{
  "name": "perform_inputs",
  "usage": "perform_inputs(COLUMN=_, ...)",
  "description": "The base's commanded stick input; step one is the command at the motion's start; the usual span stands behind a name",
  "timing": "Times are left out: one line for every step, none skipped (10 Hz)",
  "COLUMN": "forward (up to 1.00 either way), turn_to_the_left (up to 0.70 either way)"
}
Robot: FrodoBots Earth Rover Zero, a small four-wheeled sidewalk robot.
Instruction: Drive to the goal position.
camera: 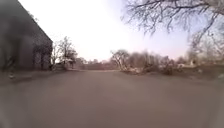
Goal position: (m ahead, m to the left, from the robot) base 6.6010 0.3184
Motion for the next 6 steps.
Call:
perform_inputs(forward=0.70, turn_to_the_left=0.00)
perform_inputs(forward=0.70, turn_to_the_left=0.00)
perform_inputs(forward=0.70, turn_to_the_left=0.00)
perform_inputs(forward=0.70, turn_to_the_left=0.00)
perform_inputs(forward=0.70, turn_to_the_left=0.00)
perform_inputs(forward=0.70, turn_to_the_left=0.00)
